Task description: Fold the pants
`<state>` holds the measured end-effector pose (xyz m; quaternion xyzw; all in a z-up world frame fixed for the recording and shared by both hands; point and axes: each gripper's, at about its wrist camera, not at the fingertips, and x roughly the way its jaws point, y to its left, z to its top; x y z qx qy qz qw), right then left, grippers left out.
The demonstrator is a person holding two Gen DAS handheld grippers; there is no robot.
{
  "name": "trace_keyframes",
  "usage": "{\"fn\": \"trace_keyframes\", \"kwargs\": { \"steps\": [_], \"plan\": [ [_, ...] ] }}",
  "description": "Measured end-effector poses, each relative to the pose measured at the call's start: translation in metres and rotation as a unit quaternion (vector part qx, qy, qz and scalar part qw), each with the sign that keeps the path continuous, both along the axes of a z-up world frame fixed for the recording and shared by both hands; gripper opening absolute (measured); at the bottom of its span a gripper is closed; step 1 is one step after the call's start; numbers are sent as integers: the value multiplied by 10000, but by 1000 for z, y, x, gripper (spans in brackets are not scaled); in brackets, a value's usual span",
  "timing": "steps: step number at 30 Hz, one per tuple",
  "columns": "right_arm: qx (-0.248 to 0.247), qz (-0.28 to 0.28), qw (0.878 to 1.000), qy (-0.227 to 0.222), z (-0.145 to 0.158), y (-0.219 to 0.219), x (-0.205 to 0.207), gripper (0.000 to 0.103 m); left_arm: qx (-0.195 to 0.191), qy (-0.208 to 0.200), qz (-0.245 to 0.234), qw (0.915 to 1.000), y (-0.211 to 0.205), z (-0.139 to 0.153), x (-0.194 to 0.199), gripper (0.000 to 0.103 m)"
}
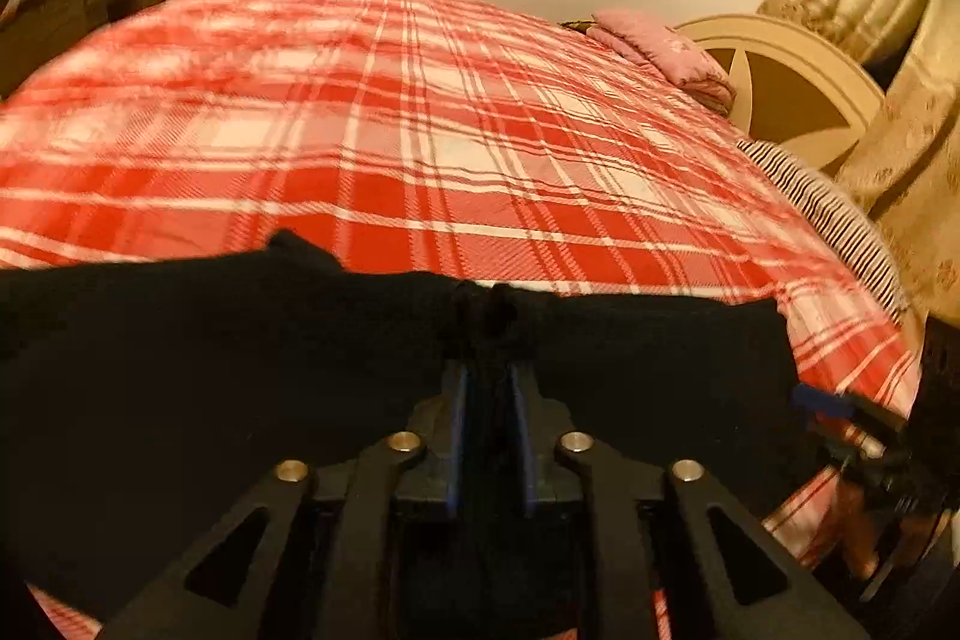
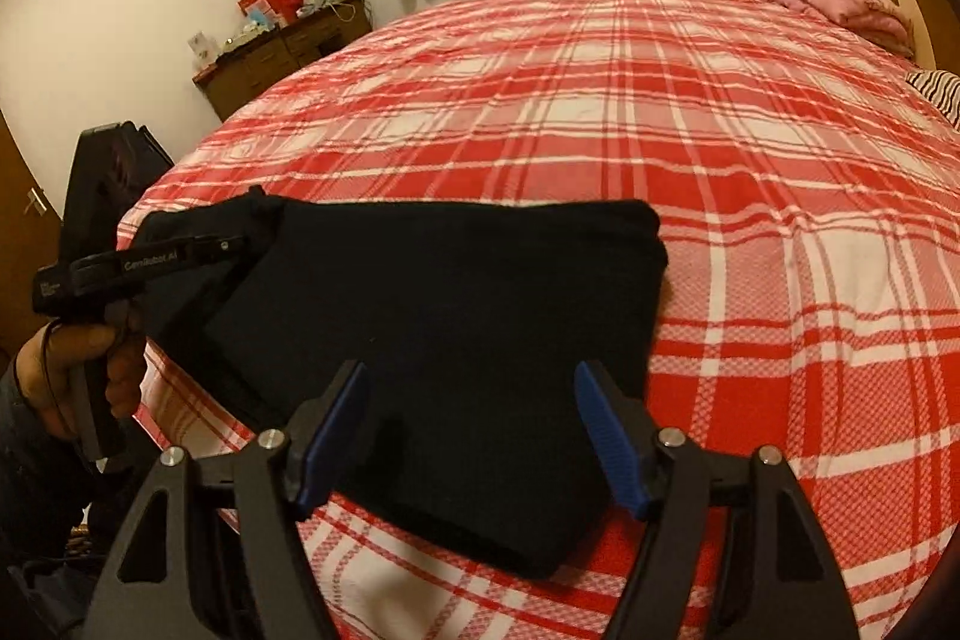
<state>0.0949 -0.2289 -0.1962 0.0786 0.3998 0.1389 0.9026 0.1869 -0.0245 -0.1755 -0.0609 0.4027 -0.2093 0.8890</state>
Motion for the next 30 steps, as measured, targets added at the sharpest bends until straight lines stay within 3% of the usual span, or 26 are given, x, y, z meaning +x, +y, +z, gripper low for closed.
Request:
{"fn": "trace_keyframes", "kwargs": {
  "steps": [2, 4, 6, 8, 10, 16, 21, 26, 28, 30],
  "plan": [
    [71, -9, 10000, -39, 1, -1, -2, 74, 255, -224, 71, 9994, 4, 6, -15, 42],
    [165, -76, 9998, -88, 3, -3, -4, 74, 189, -330, 60, 9993, 7, 5, -28, 62],
    [185, -166, 9996, -136, 4, -4, -3, 74, 325, -298, -9, 9990, 2, -4, -32, 63],
    [159, -210, 9995, -156, 5, -2, -3, 74, 830, -258, 36, 9962, -3, -22, -31, 63],
    [129, -239, 9994, -192, 5, -1, -5, 74, 820, -475, 7, 9955, -2, -25, -37, 64],
    [67, -221, 9993, -280, 6, 3, -7, 74, 736, -554, 251, 9954, 22, -6, -39, 64],
    [30, -117, 9983, -576, 13, 8, -14, 74, 994, -805, 1063, 9861, 104, 16, -29, 64],
    [-121, 29, 9970, -761, 17, 22, -18, 74, 1557, -885, 2005, 9632, 200, 22, -16, 64],
    [-160, 71, 9970, -756, 16, 28, -17, 74, 1493, -731, 2125, 9629, 227, 17, -11, 64],
    [-114, 119, 9972, -734, 15, 33, -16, 74, 1247, -479, 2123, 9680, 248, 7, -5, 64]
  ]
}}
